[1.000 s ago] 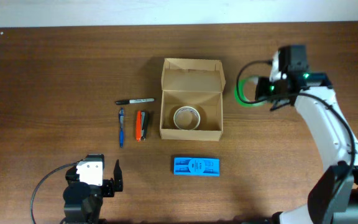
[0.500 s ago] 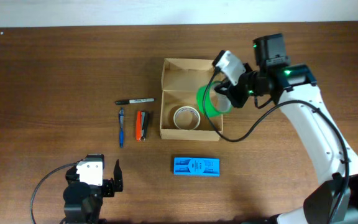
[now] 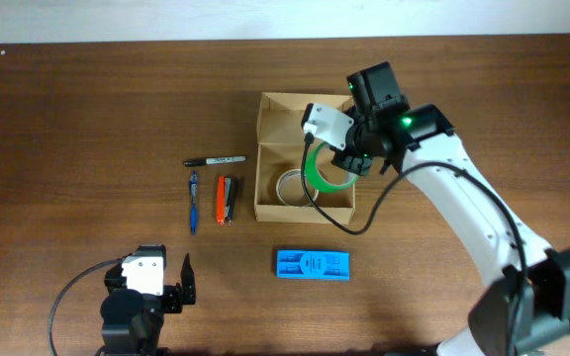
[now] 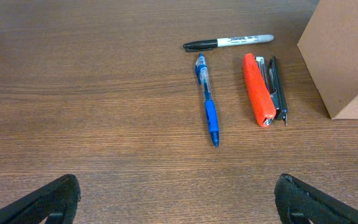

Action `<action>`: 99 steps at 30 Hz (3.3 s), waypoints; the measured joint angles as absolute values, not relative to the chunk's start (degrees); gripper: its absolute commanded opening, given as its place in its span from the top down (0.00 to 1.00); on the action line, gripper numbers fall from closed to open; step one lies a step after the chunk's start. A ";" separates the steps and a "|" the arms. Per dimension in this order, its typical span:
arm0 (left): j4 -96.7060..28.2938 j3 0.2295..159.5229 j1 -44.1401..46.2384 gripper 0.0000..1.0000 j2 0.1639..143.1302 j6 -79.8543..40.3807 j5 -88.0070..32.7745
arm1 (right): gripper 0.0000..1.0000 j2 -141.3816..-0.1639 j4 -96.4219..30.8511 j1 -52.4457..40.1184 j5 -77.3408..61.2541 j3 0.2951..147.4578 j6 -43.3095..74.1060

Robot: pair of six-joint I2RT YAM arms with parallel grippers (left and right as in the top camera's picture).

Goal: Pack container
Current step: 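Carry the green tape roll into the box beside the white roll, then move right gripper to the blue eraser holder and grasp it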

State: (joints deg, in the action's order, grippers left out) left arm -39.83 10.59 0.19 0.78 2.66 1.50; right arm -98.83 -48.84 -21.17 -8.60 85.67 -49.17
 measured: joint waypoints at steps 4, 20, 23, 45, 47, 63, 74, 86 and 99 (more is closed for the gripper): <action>-39.83 10.59 0.19 0.00 0.78 2.66 1.50 | 0.97 -101.67 -48.53 -21.17 -7.66 86.04 -49.95; -39.83 10.59 0.19 0.00 0.78 2.66 1.50 | 0.96 -106.59 -48.69 -23.14 -7.31 86.06 -50.17; -39.83 10.59 0.19 0.01 0.78 2.66 1.50 | 0.96 -107.74 -48.88 -23.92 -7.31 86.06 -50.19; -39.83 10.59 0.19 0.00 0.78 2.66 1.50 | 0.78 -109.95 -49.50 -24.10 -7.05 86.15 -50.54; -39.83 10.59 0.19 0.00 0.78 2.66 1.50 | 0.67 -109.95 -49.50 -24.10 -7.07 86.15 -50.50; -39.83 10.59 0.19 0.00 0.78 2.66 1.50 | 0.01 -102.35 -61.32 -24.10 -12.05 88.92 -48.77; -39.83 10.59 0.19 0.00 0.78 2.66 1.50 | 0.00 -90.50 -81.17 -24.10 -21.17 91.18 -47.07; -39.83 10.59 0.19 0.00 0.78 2.66 1.50 | 0.01 -91.11 -70.89 -33.30 -21.87 73.03 -42.78; -39.81 10.59 0.19 0.00 0.78 2.66 1.52 | 0.08 -93.38 -51.18 -41.65 -7.01 58.65 -38.81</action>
